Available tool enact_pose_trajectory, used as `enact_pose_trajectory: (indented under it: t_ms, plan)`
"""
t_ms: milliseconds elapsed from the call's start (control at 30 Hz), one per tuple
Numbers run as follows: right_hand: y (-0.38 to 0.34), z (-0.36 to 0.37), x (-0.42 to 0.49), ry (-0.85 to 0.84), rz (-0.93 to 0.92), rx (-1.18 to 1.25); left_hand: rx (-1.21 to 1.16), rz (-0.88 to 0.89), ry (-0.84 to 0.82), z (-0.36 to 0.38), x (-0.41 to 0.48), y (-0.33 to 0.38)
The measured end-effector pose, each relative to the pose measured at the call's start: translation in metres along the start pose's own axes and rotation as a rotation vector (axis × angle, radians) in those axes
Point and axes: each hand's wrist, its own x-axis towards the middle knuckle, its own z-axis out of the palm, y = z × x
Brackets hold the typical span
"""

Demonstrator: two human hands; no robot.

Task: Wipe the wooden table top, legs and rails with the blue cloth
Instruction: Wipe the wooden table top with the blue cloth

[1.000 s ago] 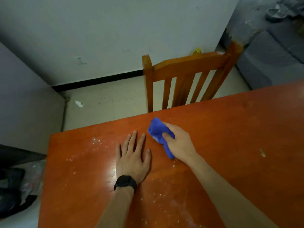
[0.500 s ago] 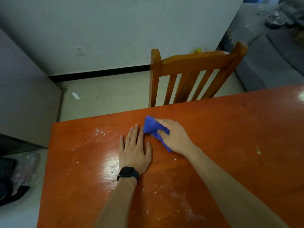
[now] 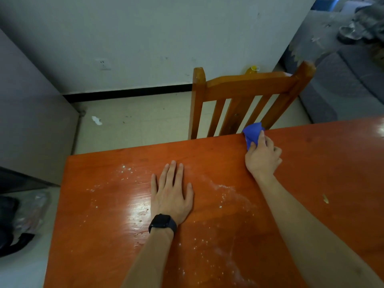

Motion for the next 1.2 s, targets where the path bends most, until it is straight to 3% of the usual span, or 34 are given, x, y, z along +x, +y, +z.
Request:
enact_pose_trajectory:
  t_ms: [233, 367, 400, 467, 533, 600, 700, 800, 867, 1000, 1100, 1200]
  plan:
    - [-0.052, 0.022, -0.066, -0.115, -0.296, 0.005, -0.004, -0.007, -0.018, -0.001, 0.001, 0.0]
    - [-0.066, 0.033, -0.092, -0.333, -0.533, 0.101, -0.033, -0.03, -0.002, 0.0, -0.001, -0.001]
    - [-0.065, 0.032, -0.087, -0.36, -0.529, 0.165, -0.039, -0.037, -0.001, 0.0, -0.001, -0.001]
    - [-0.055, 0.03, -0.064, -0.241, -0.44, 0.229, -0.046, -0.042, -0.001, 0.0, -0.001, -0.001]
    - [-0.04, 0.019, -0.038, -0.069, -0.291, 0.156, -0.046, -0.037, 0.007, -0.001, 0.0, 0.0]
    - [-0.026, 0.012, -0.026, -0.001, -0.21, 0.064, -0.041, -0.042, 0.012, -0.001, 0.0, -0.001]
    - [-0.02, 0.012, -0.036, -0.023, -0.282, -0.051, -0.037, -0.04, -0.005, 0.0, -0.001, -0.003]
    - [-0.033, 0.015, -0.052, -0.082, -0.263, -0.019, -0.077, 0.005, -0.024, -0.005, -0.005, -0.006]
    - [-0.049, 0.019, -0.077, -0.14, -0.343, 0.023, -0.099, 0.0, -0.002, -0.011, -0.014, -0.013]
    - [-0.079, 0.036, -0.132, -0.257, -0.615, 0.081, -0.096, -0.199, 0.048, -0.033, -0.058, -0.054]
    - [-0.11, 0.035, -0.125, -0.326, -0.607, 0.207, -0.058, -0.345, 0.055, -0.054, -0.103, -0.1]
    - [-0.134, 0.039, -0.107, -0.186, -0.48, 0.114, -0.002, -0.495, 0.056, -0.069, -0.136, -0.144]
